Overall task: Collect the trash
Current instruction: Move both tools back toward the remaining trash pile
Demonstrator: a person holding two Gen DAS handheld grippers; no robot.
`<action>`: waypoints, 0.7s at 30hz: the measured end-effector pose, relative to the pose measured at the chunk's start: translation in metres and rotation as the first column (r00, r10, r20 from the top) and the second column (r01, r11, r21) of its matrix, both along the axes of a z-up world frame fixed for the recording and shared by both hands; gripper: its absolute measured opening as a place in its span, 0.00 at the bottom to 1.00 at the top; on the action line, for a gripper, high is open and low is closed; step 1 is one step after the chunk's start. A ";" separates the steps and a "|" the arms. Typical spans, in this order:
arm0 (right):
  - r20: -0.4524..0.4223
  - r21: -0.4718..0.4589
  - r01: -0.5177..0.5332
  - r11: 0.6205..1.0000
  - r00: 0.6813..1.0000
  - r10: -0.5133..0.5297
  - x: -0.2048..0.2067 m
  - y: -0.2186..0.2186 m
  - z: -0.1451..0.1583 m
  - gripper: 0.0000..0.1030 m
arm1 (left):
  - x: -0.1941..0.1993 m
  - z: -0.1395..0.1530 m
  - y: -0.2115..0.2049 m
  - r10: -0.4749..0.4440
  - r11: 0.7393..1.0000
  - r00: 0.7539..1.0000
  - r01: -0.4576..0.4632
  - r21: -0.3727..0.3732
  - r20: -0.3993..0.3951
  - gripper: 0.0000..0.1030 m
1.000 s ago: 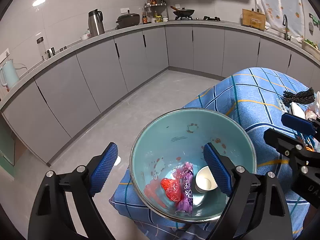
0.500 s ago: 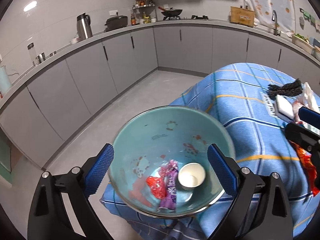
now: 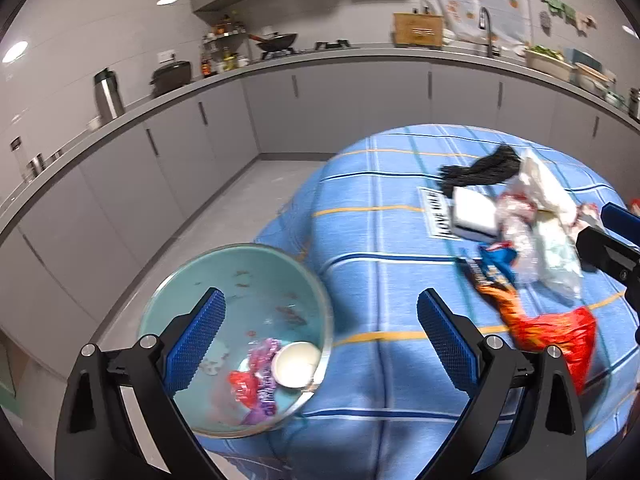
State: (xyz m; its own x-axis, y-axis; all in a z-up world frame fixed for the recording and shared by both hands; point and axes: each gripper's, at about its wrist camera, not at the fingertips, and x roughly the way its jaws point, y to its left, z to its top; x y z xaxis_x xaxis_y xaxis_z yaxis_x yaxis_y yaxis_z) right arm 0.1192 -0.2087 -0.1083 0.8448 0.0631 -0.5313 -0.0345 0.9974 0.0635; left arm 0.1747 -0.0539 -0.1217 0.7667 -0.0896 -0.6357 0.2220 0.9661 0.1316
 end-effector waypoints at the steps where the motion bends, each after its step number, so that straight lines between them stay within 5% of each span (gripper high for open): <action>1: 0.001 0.005 0.011 1.000 1.000 -0.011 -0.003 -0.005 -0.001 0.59 | -0.001 0.000 -0.008 -0.017 1.000 1.000 0.017 -0.001 -0.004 0.92; 16: 0.004 0.030 0.188 0.982 0.982 -0.188 -0.027 -0.080 -0.017 0.62 | -0.003 -0.026 -0.112 -0.210 0.977 0.974 0.212 0.017 -0.085 0.92; 21: -0.001 0.032 0.229 0.973 0.973 -0.229 -0.026 -0.098 -0.023 0.62 | 0.007 -0.040 -0.122 -0.223 0.974 0.965 0.226 0.008 -0.141 0.80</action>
State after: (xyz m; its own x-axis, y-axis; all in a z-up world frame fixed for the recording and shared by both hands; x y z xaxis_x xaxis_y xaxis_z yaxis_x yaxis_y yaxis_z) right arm 0.0935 -0.3063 -0.1317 0.8400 -0.1152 -0.5302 0.1941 0.9763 0.0954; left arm 0.1813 -0.1764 -0.1622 0.6335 -0.2329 -0.7378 0.4502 0.8865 0.1067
